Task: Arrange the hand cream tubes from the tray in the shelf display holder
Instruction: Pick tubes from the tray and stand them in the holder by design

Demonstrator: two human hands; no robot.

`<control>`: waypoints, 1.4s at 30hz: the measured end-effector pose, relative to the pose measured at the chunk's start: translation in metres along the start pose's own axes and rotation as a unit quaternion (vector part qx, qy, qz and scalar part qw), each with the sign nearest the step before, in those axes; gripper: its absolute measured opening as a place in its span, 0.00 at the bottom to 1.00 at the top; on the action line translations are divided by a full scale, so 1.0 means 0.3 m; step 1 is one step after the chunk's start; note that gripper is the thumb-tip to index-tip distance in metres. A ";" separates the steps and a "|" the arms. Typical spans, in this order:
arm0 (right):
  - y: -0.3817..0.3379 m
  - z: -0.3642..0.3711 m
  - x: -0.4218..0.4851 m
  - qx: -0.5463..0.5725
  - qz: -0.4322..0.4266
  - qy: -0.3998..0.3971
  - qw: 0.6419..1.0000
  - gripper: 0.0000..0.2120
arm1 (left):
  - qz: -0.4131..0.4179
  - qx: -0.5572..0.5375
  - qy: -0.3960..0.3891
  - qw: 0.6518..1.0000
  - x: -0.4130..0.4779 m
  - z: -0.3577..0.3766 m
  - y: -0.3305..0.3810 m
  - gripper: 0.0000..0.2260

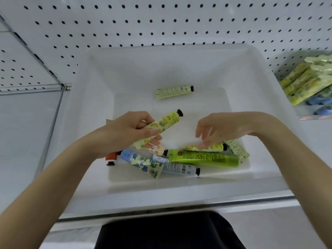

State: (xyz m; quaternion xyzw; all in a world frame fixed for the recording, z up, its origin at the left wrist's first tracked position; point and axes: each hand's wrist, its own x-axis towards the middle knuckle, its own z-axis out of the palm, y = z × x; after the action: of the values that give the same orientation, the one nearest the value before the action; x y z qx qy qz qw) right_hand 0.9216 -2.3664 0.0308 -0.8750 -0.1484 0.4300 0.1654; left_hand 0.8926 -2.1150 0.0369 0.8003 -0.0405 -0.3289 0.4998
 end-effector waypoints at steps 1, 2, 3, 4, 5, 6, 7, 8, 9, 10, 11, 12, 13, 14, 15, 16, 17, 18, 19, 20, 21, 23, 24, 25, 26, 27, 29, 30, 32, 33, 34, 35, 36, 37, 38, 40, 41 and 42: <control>0.003 0.008 0.003 -0.005 0.008 -0.018 1.000 0.19 | -0.002 -0.014 0.006 1.000 0.000 0.000 0.001 0.05; 0.005 0.014 0.005 -0.003 0.009 -0.027 1.000 0.19 | -0.005 -0.031 0.011 0.999 0.001 0.000 0.002 0.06; 0.007 0.017 0.007 0.003 0.008 -0.029 1.000 0.19 | -0.008 -0.047 0.014 0.999 0.000 -0.001 0.003 0.06; 0.007 0.018 0.010 0.006 0.007 -0.029 1.000 0.19 | -0.012 -0.061 0.015 0.998 -0.001 -0.002 0.004 0.06; 0.009 0.018 0.014 0.006 0.007 -0.029 1.000 0.18 | -0.016 -0.072 0.014 0.997 -0.002 -0.003 0.005 0.07; 0.010 0.017 0.019 0.004 0.008 -0.030 1.000 0.18 | -0.021 -0.080 0.013 0.996 -0.004 -0.005 0.005 0.07; 0.012 0.017 0.024 0.003 0.008 -0.031 0.999 0.18 | -0.029 -0.085 0.013 0.996 -0.004 -0.007 0.004 0.08; 0.016 0.019 0.031 0.004 0.008 -0.031 0.999 0.17 | -0.036 -0.089 0.016 0.995 -0.005 -0.008 0.004 0.08; 0.020 0.020 0.037 0.005 0.005 -0.030 1.000 0.16 | -0.042 -0.091 0.020 0.995 -0.006 -0.010 0.004 0.08; 0.021 0.020 0.040 0.006 0.003 -0.030 1.000 0.15 | -0.044 -0.093 0.023 0.994 -0.006 -0.012 0.004 0.08; 0.024 0.021 0.042 0.007 0.002 -0.032 0.999 0.14 | -0.045 -0.099 0.026 0.994 -0.006 -0.014 0.005 0.08; 0.024 0.021 0.045 0.010 0.003 -0.035 0.999 0.14 | -0.043 -0.106 0.028 0.993 -0.007 -0.016 0.007 0.08; 0.022 0.020 0.046 0.014 0.005 -0.039 0.999 0.13 | -0.041 -0.115 0.030 0.992 -0.007 -0.020 0.009 0.08; 0.020 0.019 0.047 0.019 0.008 -0.043 0.999 0.13 | -0.039 -0.126 0.030 0.991 -0.008 -0.022 0.010 0.08; 0.018 0.018 0.047 0.022 0.011 -0.046 0.999 0.14 | -0.038 -0.139 0.030 0.989 -0.009 -0.025 0.013 0.09; 0.014 0.017 0.046 0.025 0.014 -0.047 0.998 0.15 | -0.035 -0.154 0.029 0.987 -0.011 -0.027 0.014 0.09; 0.012 0.018 0.046 0.028 0.017 -0.044 0.998 0.16 | -0.033 -0.168 0.027 0.985 -0.012 -0.027 0.016 0.10; 0.011 0.019 0.046 0.030 0.016 -0.037 0.999 0.16 | -0.031 -0.183 0.025 0.982 -0.012 -0.028 0.016 0.11; 0.008 0.019 0.047 0.029 0.011 -0.029 0.999 0.17 | -0.030 -0.198 0.022 0.979 -0.013 -0.028 0.016 0.12; 0.005 0.020 0.046 0.027 0.002 -0.022 0.999 0.18 | -0.032 -0.211 0.017 0.977 -0.014 -0.028 0.016 0.13; 0.001 0.018 0.045 0.027 -0.010 -0.015 0.999 0.19 | -0.034 -0.222 0.012 0.974 -0.014 -0.028 0.015 0.14; -0.010 0.013 0.040 0.052 -0.033 0.005 0.998 0.21 | -0.041 -0.233 0.006 0.971 -0.013 -0.029 0.014 0.14; -0.017 0.007 0.034 0.076 -0.044 0.023 0.996 0.21 | -0.044 -0.233 0.005 0.972 -0.012 -0.029 0.012 0.14; -0.027 -0.001 0.026 0.109 -0.052 0.043 0.992 0.20 | -0.043 -0.229 0.005 0.972 -0.012 -0.029 0.011 0.14; -0.040 -0.010 0.016 0.153 -0.060 0.061 0.985 0.17 | -0.040 -0.224 0.002 0.974 -0.012 -0.027 0.010 0.14; -0.054 -0.016 0.005 0.205 -0.071 0.073 0.973 0.15 | -0.035 -0.219 -0.004 0.975 -0.013 -0.025 0.011 0.15; -0.084 -0.021 -0.013 0.320 -0.096 0.081 0.939 0.12 | -0.027 -0.208 -0.026 0.977 -0.013 -0.015 0.013 0.15; -0.097 -0.020 -0.018 0.371 -0.110 0.080 0.919 0.13 | -0.026 -0.206 -0.041 0.977 -0.012 -0.010 0.014 0.16; -0.114 -0.017 -0.017 0.439 -0.131 0.073 0.886 0.13 | -0.022 -0.211 -0.071 0.975 -0.009 0.002 0.019 0.17; -0.121 -0.014 -0.013 0.460 -0.135 0.072 0.875 0.14 | -0.019 -0.216 -0.083 0.973 -0.007 0.006 0.021 0.18; -0.127 -0.011 -0.009 0.474 -0.135 0.074 0.867 0.15 | -0.015 -0.223 -0.090 0.971 -0.005 0.009 0.022 0.19; -0.131 -0.009 -0.006 0.483 -0.132 0.077 0.862 0.14 | -0.012 -0.231 -0.095 0.968 -0.004 0.009 0.024 0.20; -0.133 -0.006 -0.004 0.489 -0.130 0.079 0.859 0.13 | -0.012 -0.238 -0.099 0.966 -0.003 0.007 0.025 0.21; -0.135 -0.004 -0.003 0.493 -0.128 0.079 0.857 0.12 | -0.013 -0.240 -0.102 0.965 -0.004 0.004 0.027 0.22; -0.137 0.000 -0.002 0.495 -0.128 0.076 0.856 0.12 | -0.012 -0.235 -0.105 0.966 -0.004 0.002 0.028 0.22; -0.141 0.008 0.001 0.503 -0.131 0.065 0.852 0.12 | -0.005 -0.207 -0.101 0.973 -0.006 0.002 0.029 0.23; -0.144 0.012 0.003 0.507 -0.133 0.060 0.850 0.12 | -0.001 -0.188 -0.090 0.978 -0.006 0.005 0.032 0.24; -0.148 0.015 0.004 0.510 -0.136 0.058 0.847 0.12 | 0.005 -0.170 -0.074 0.983 -0.005 0.008 0.034 0.25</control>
State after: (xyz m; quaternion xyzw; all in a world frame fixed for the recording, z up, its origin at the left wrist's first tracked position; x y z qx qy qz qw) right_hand 0.9136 -2.3251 0.0459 -0.6616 -0.0157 0.3667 0.6539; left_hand 0.8928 -2.1213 0.0454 0.6768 -0.0246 -0.3870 0.6257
